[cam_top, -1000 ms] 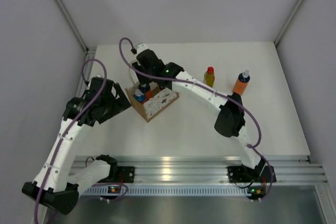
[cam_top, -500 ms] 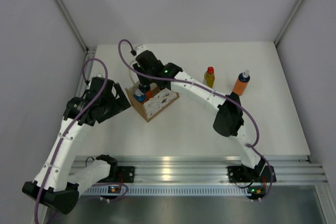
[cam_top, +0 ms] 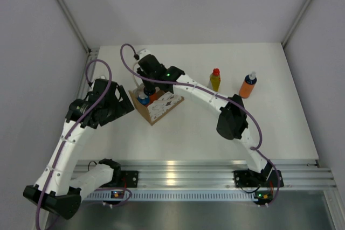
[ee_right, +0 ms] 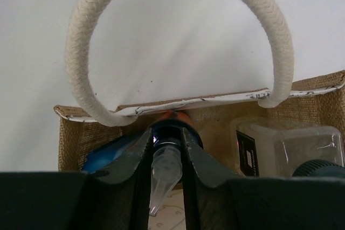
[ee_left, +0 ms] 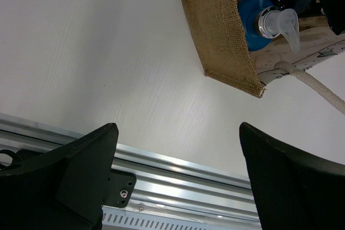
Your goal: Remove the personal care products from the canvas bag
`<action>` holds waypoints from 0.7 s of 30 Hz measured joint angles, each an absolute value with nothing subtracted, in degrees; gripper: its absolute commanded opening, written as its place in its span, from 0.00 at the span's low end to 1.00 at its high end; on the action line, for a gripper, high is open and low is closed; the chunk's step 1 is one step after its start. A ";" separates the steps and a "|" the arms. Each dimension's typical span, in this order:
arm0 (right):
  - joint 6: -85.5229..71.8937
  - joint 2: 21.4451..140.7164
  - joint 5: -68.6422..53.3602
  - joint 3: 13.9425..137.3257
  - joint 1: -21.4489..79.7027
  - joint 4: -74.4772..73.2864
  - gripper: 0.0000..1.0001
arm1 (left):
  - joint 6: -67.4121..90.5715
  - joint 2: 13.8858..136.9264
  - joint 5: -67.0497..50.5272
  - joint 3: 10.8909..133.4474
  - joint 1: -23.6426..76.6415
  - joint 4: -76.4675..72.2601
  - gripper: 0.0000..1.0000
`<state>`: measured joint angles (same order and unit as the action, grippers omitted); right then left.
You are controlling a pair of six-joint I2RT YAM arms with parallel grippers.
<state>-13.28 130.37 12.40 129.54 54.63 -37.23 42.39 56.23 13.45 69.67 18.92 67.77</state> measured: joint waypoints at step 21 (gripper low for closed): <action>-13.69 130.13 13.76 129.49 54.65 -37.45 0.29 | 41.82 56.93 14.00 69.67 18.92 67.77 0.98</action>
